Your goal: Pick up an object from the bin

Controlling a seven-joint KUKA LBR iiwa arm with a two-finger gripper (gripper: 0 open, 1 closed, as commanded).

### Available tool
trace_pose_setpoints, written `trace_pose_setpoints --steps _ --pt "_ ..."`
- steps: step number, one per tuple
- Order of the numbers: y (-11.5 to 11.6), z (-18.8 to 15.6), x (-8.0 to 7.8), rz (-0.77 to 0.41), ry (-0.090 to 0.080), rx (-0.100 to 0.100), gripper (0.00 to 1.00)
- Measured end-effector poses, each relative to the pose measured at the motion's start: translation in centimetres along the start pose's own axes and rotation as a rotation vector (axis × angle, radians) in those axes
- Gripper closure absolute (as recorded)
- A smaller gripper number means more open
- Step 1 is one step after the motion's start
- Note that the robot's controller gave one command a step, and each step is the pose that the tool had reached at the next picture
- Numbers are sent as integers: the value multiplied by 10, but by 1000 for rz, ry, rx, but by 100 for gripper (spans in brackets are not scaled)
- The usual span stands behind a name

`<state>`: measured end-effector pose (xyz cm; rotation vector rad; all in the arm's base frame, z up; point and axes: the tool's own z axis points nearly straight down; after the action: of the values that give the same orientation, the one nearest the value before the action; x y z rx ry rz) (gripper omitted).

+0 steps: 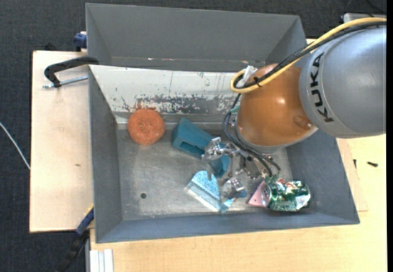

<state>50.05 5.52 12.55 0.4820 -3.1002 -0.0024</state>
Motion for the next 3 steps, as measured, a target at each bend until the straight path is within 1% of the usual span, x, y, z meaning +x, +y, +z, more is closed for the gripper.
trace_pose_setpoints --steps 1,2,3 --pt "-24 28 9 -172 3 1 0" --pt "6 51 -5 -441 -7 5 100" --pt "6 51 -5 -441 -7 5 100"
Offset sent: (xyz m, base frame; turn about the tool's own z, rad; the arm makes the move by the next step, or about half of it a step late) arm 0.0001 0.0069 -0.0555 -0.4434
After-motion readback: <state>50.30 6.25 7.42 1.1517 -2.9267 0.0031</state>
